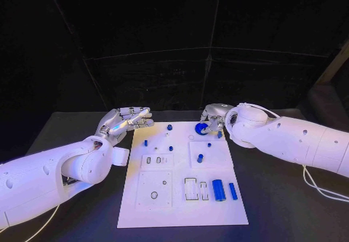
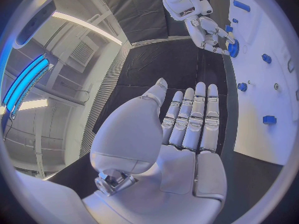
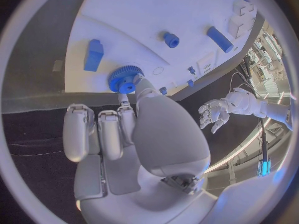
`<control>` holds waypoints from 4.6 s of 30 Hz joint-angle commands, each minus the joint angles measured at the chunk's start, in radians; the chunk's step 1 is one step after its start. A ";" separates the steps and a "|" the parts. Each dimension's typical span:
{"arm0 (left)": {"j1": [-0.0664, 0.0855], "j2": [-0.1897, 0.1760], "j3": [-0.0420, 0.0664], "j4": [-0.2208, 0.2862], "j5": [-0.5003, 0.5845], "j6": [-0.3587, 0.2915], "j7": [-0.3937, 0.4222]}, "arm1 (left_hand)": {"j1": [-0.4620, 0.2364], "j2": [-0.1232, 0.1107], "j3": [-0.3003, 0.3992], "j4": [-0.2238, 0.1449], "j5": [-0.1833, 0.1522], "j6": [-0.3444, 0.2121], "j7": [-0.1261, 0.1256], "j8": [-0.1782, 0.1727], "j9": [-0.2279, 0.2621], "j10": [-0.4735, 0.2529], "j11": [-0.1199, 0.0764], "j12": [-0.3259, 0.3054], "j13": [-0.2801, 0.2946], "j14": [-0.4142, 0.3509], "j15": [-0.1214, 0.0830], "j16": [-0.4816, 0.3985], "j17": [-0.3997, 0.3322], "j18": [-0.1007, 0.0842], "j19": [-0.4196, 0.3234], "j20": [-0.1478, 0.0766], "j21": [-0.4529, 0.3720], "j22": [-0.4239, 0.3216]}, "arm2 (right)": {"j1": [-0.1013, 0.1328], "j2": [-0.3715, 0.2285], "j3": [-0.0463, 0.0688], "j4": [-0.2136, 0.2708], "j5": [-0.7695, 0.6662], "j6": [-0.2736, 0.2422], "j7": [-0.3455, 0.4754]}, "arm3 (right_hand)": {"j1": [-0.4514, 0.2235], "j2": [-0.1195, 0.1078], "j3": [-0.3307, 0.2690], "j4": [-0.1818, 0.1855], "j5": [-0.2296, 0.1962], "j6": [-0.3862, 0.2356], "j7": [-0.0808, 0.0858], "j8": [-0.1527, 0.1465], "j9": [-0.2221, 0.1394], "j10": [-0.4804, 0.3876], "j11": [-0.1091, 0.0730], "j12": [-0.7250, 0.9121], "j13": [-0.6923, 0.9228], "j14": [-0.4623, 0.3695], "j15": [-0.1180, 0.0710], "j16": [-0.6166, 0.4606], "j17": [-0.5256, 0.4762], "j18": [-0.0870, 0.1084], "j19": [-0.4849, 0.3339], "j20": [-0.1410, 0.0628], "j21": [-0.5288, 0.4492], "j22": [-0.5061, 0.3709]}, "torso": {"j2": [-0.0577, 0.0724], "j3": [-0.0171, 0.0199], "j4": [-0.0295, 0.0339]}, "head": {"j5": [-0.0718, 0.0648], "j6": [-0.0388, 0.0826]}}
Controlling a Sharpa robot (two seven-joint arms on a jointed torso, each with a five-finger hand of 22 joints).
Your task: Assemble the parts on the task board
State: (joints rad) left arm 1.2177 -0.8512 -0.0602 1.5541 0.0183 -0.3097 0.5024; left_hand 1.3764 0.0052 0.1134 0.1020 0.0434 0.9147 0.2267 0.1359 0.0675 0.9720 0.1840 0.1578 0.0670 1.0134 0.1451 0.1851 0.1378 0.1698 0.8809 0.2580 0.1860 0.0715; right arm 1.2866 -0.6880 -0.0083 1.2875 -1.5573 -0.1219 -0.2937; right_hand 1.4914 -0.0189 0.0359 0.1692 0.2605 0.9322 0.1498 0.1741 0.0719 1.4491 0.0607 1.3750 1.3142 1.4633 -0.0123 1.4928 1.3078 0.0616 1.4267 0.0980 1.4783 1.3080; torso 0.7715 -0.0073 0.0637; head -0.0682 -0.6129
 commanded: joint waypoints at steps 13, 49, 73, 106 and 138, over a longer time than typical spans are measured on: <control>0.001 0.000 0.001 0.003 0.000 0.014 0.002 | -0.003 0.009 -0.002 -0.008 0.004 0.002 0.003 -0.005 -0.001 0.006 -0.002 -0.006 -0.001 0.004 0.000 -0.005 0.001 0.014 0.006 0.001 -0.006 -0.001 | 0.000 0.011 0.000 0.059 -0.105 -0.154 -0.008 | -0.018 -0.026 0.158 -0.038 -0.022 0.063 -0.016 0.007 -0.004 0.006 -0.015 0.000 0.077 0.078 -0.014 0.004 0.120 -0.012 0.007 -0.013 0.009 0.029 | 0.000 -0.0004 0.0007 | 0.003 -0.002; 0.002 0.001 0.001 0.006 0.000 0.012 0.002 | -0.004 0.009 -0.003 -0.008 0.004 0.001 0.004 -0.007 -0.001 0.005 -0.001 -0.008 -0.001 0.004 0.001 -0.007 0.001 0.014 0.007 0.001 -0.008 -0.002 | -0.024 0.222 -0.006 0.008 -0.138 -0.109 0.007 | -0.081 -0.061 0.260 -0.060 -0.003 0.068 -0.013 -0.013 -0.005 0.006 -0.013 -0.007 0.075 0.077 -0.012 0.001 0.114 -0.013 0.009 -0.012 0.010 0.034 | 0.000 0.0002 0.0005 | 0.027 -0.012; 0.002 0.005 0.001 -0.004 0.000 0.013 0.002 | -0.004 0.009 -0.003 -0.008 0.004 0.001 0.004 -0.007 -0.001 0.005 -0.001 -0.008 -0.001 0.004 0.001 -0.007 0.001 0.014 0.007 0.001 -0.008 -0.002 | -0.026 0.248 -0.008 -0.029 -0.143 -0.053 0.001 | -0.180 -0.119 0.239 -0.061 -0.039 -0.044 0.014 -0.094 -0.009 -0.014 0.013 -0.038 0.052 0.076 0.009 -0.002 0.108 -0.013 0.007 0.006 0.008 0.031 | 0.001 0.0007 -0.0005 | 0.025 -0.015; 0.002 -0.004 0.001 -0.014 0.000 0.007 0.002 | -0.005 0.010 -0.005 -0.010 0.004 -0.001 0.006 -0.010 -0.002 0.005 0.000 -0.010 -0.001 0.004 0.001 -0.010 0.002 0.014 0.009 0.001 -0.010 -0.002 | -0.025 0.081 -0.008 0.058 0.097 -0.255 0.280 | -0.207 -0.040 0.084 0.019 0.035 -0.077 0.024 -0.111 -0.005 -0.060 0.023 -0.097 0.002 0.065 0.019 -0.023 0.071 -0.003 -0.022 0.019 -0.013 -0.014 | -0.002 0.0049 -0.0102 | 0.020 -0.004; 0.001 0.000 0.001 -0.024 0.000 0.008 0.002 | 0.003 0.012 -0.002 -0.018 0.004 0.000 0.006 -0.013 -0.001 0.006 0.000 -0.012 -0.001 0.006 0.001 -0.013 0.003 0.014 0.012 0.001 -0.014 -0.003 | -0.047 -0.257 -0.010 0.082 0.425 -0.195 0.444 | -0.120 -0.073 0.031 -0.025 0.040 -0.065 0.014 -0.107 -0.003 -0.077 0.013 -0.133 -0.030 0.061 0.010 -0.044 0.047 0.002 -0.034 0.009 -0.031 -0.042 | -0.006 0.0102 -0.0269 | -0.032 -0.003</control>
State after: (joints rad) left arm 1.2179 -0.8520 -0.0601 1.5283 0.0183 -0.3083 0.4975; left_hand 1.3778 0.0141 0.1107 0.0880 0.0434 0.9147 0.2267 0.1280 0.0675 0.9720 0.1840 0.1499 0.0670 1.0133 0.1451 0.1772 0.1398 0.1696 0.8871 0.2589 0.1782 0.0696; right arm 1.2388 -0.9467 -0.0190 1.3724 -1.1718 -0.3257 0.1259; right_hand 1.3647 -0.0898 0.0693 0.1474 0.2971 0.8656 0.1657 0.0690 0.0679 1.3770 0.0750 1.2457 1.2844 1.4633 0.0018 1.4499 1.3074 0.0620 1.3935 0.1088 1.4517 1.2648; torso 0.7659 0.0044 0.0358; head -0.0977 -0.6157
